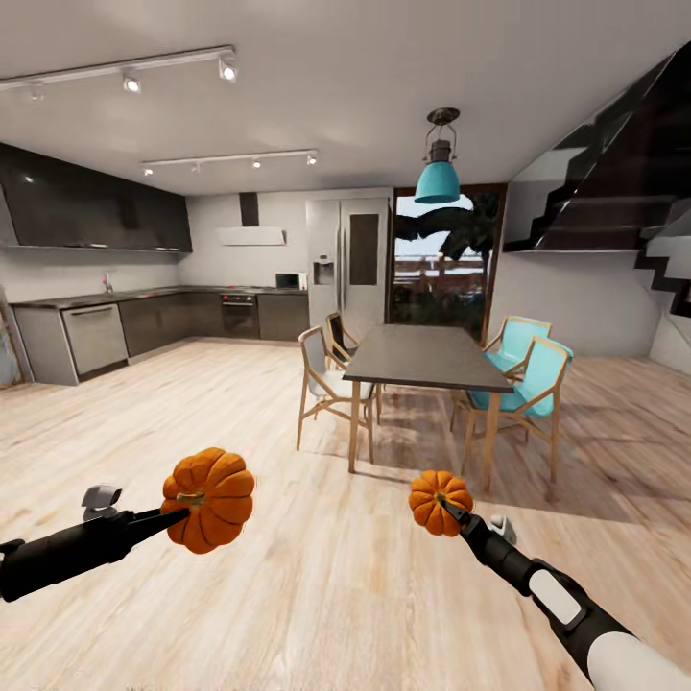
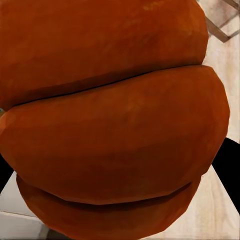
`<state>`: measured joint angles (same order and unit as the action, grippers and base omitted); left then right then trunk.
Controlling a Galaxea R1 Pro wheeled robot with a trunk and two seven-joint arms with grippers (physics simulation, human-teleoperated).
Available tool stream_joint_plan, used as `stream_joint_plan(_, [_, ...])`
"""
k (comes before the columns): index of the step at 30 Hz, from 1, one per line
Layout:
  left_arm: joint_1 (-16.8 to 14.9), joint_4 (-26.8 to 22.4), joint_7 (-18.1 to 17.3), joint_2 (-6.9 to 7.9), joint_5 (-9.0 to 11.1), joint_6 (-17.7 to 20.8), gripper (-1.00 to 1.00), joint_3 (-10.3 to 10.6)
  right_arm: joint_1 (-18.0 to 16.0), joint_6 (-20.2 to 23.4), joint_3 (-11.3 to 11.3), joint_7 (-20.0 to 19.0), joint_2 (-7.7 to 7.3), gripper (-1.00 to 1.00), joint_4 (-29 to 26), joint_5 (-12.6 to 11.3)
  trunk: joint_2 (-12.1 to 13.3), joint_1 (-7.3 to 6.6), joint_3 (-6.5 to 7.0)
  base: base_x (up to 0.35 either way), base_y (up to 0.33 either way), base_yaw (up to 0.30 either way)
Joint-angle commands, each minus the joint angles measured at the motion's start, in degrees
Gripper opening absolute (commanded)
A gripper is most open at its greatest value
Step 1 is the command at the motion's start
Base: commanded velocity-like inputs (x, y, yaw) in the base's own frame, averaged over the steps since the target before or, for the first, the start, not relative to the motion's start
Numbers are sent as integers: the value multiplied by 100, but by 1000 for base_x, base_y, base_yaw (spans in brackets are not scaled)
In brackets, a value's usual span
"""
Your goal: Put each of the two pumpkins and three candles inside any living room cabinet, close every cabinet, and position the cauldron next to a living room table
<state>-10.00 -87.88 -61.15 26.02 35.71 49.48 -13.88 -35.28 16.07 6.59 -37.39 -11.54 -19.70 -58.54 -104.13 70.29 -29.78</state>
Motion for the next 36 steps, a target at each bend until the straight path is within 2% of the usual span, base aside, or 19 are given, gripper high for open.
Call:
stream_joint_plan(1, [-8, -1, 7, 0, 50, 39, -100, 0, -5, 36, 20, -8, -6, -100, -7, -87, -4, -1, -6, -36, 24, 292])
stream_joint_plan(15, [-8, -1, 7, 0, 50, 42, -100, 0, -5, 37, 27, 22, -6, -100, -7, -78, -4, -1, -6, -36, 14, 292])
stream_joint_plan(30, [-9, -1, 7, 0, 50, 41, -100, 0, -5, 37, 27, 30, -6, -100, -7, -72, -4, -1, -6, -209, 205, 292])
stream_joint_plan(36, [-8, -1, 7, 0, 50, 39, -100, 0, -5, 45, 27, 34, -6, -100, -7, 80, -4, -1, -6, -20, 21, 292])
